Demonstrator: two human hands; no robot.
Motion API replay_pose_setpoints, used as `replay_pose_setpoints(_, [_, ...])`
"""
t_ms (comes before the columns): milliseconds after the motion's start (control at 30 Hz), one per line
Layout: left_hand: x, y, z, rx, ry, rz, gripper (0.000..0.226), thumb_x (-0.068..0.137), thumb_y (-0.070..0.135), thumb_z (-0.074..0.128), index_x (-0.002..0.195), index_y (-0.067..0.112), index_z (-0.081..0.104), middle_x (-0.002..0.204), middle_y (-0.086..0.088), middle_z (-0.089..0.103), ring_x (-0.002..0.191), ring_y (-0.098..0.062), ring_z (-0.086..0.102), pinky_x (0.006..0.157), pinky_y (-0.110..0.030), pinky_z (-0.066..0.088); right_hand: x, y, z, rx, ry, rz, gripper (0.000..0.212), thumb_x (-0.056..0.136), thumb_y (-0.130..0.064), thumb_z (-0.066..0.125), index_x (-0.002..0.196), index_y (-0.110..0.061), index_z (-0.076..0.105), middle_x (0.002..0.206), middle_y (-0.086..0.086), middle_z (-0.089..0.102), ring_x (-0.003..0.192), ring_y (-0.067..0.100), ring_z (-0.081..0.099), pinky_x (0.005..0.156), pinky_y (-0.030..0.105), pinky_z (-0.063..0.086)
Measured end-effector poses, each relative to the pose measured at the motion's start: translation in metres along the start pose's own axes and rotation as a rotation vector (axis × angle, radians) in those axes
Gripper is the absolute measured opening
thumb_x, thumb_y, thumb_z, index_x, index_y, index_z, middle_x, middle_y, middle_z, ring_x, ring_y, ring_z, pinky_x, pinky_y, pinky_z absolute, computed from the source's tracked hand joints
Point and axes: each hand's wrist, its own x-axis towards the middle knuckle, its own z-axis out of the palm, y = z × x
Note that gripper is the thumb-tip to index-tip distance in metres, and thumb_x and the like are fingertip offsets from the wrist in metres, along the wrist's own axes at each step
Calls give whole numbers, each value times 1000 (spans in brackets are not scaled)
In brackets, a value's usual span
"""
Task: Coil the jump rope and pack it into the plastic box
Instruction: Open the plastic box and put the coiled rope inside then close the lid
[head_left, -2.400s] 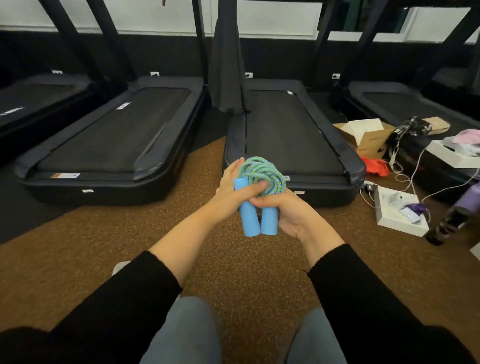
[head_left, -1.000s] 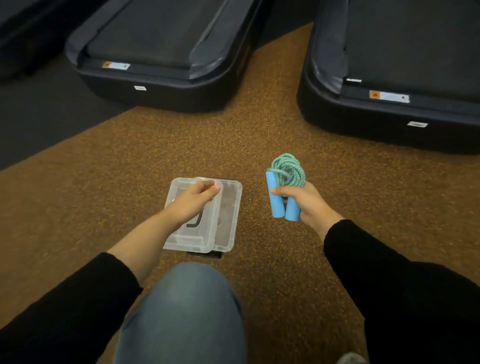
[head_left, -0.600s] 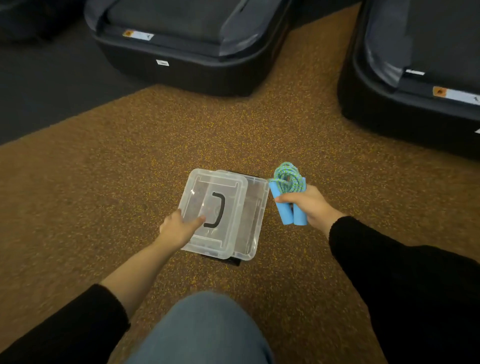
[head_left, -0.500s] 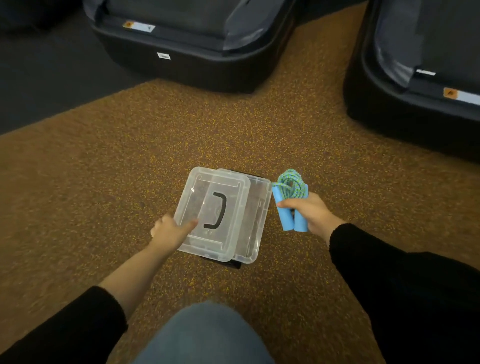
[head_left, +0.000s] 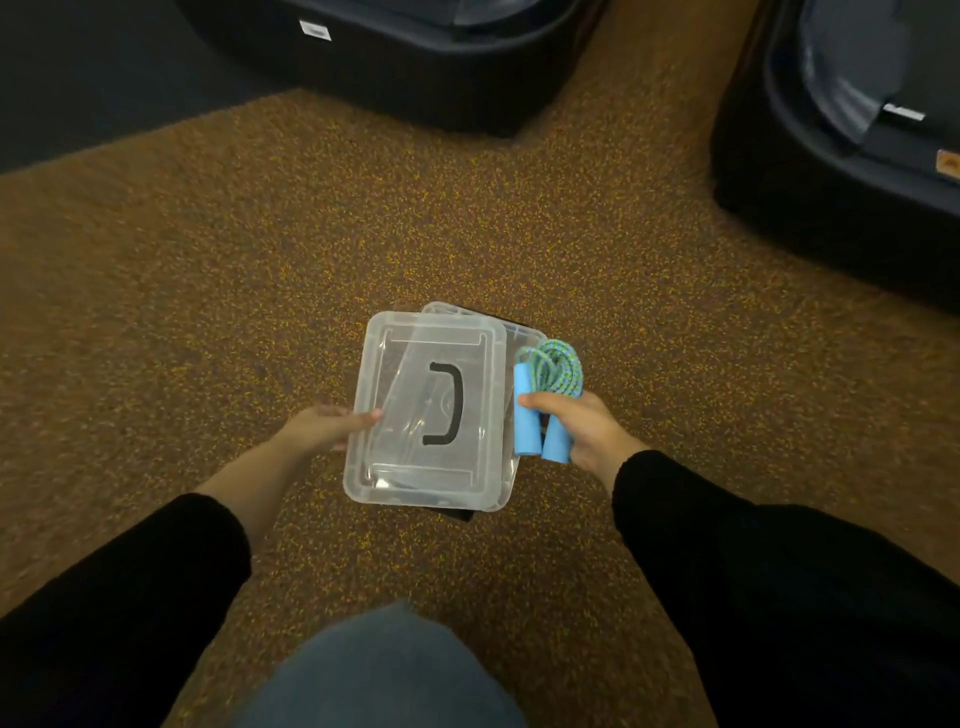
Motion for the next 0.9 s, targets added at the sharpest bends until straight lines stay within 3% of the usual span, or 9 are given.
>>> replay_pose_setpoints(67, [4, -1, 2, -135, -64, 8, 39, 79, 35, 71, 100, 4, 61, 117, -18, 64, 93, -26, 63, 85, -42, 50, 2, 3, 0, 13, 20, 5, 22, 76, -4, 74, 94, -12, 64, 97, 8, 66, 86, 22, 63, 73, 35, 54])
replay_pose_setpoints(167, [7, 0, 7, -295, -111, 2, 32, 86, 19, 66, 110, 2, 55, 116, -21, 64, 87, -26, 65, 69, -34, 53, 4, 5, -2, 24, 29, 17, 21, 77, -3, 74, 93, -13, 64, 99, 9, 66, 88, 23, 63, 75, 36, 54])
replay_pose_setpoints(267, [6, 2, 11, -357, -107, 11, 41, 87, 16, 64, 121, -1, 49, 111, -18, 64, 90, -27, 64, 70, -37, 53, 4, 5, -4, 28, 26, 26, 20, 77, -3, 73, 92, -13, 64, 98, 9, 66, 86, 22, 63, 77, 38, 53])
replay_pose_setpoints(433, [6, 9, 13, -341, -121, 39, 40, 88, 12, 63, 122, -3, 49, 117, -22, 62, 90, -28, 65, 74, -38, 53, 1, 2, -12, 30, 36, 29, 24, 76, -5, 75, 95, -13, 62, 102, 11, 64, 91, 25, 62, 86, 44, 51])
replay_pose_setpoints(533, [-1, 24, 19, -295, -147, 63, 41, 88, 10, 62, 123, -4, 46, 118, -22, 61, 91, -28, 65, 74, -38, 54, -5, -4, -24, 40, 48, 14, 22, 77, -5, 74, 93, -14, 62, 100, 10, 64, 87, 23, 62, 80, 40, 53])
replay_pose_setpoints(700, [-20, 74, 39, -49, -217, 133, 33, 87, 14, 64, 114, 3, 49, 111, -16, 63, 97, -30, 64, 92, -46, 51, -29, -16, -67, 80, 87, -29, 23, 77, -5, 73, 96, -13, 62, 95, 7, 66, 84, 21, 63, 73, 36, 53])
replay_pose_setpoints(900, [-50, 139, 104, 149, -313, 195, 25, 87, 13, 65, 105, 7, 49, 104, -10, 61, 99, -28, 60, 89, -41, 50, -74, -22, -143, 112, 171, -46, 15, 80, -4, 70, 90, -11, 62, 87, 7, 65, 75, 19, 63, 62, 32, 53])
